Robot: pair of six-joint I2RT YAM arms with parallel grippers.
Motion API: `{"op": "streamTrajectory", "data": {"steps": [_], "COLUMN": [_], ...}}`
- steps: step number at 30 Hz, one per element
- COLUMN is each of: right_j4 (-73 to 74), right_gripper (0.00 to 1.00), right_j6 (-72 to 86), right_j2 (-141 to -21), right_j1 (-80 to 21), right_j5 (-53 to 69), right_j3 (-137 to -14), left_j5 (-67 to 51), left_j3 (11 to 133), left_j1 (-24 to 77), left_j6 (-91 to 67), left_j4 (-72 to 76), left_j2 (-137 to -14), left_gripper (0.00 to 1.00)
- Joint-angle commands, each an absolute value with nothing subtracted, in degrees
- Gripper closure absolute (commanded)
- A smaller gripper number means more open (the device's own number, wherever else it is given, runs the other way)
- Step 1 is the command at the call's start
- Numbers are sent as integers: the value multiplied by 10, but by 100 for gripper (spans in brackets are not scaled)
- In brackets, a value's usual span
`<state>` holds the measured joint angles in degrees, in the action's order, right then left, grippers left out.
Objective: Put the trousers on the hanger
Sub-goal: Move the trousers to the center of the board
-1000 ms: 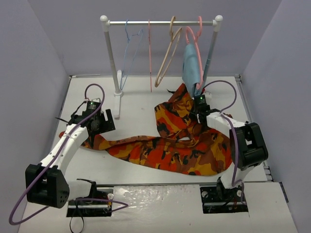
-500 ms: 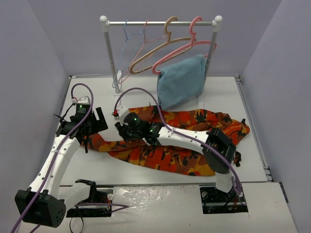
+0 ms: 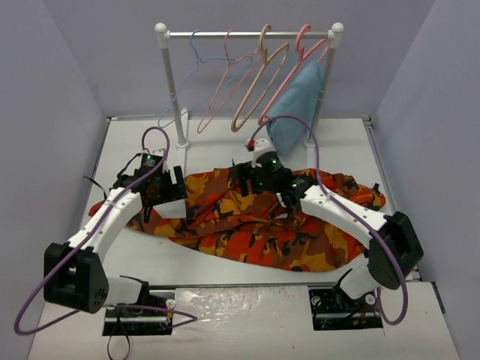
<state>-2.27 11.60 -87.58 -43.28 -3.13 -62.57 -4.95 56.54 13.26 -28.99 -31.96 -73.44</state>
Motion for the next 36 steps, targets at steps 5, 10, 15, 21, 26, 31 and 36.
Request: {"op": "streamTrajectory", "data": {"steps": [5,10,15,21,26,31,36], "right_j4": [-2,24,31,35,37,37,37], "right_gripper": [28,23,21,21,21,21,21], "right_j6": [214,251,261,260,258,259,261], "right_j2": [-726,-681,-660,-652,-644,-644,-646], "right_j1": [-272,-220,-167,-155,-152,-150,-149], "right_j5": [-43,-54,-28,-17,-16,-11,-11], "right_j3": [-505,-464,-441,-437,-432,-429,-428], "left_j5": [-88,-58,43,111,159,184,197], "left_j3": [686,735,775,847,874,884,875], "left_j1": [185,277,357,395,403,403,403], "left_j6": [-253,-226,-200,-178,-177,-173,-170], "left_j4": [-214,-206,-170,-190,-190,-188,-187], "left_j2": [-881,-929,-992,-1062,-1111,-1141,-1138], "left_gripper": [20,20,21,21,24,36,72]}}
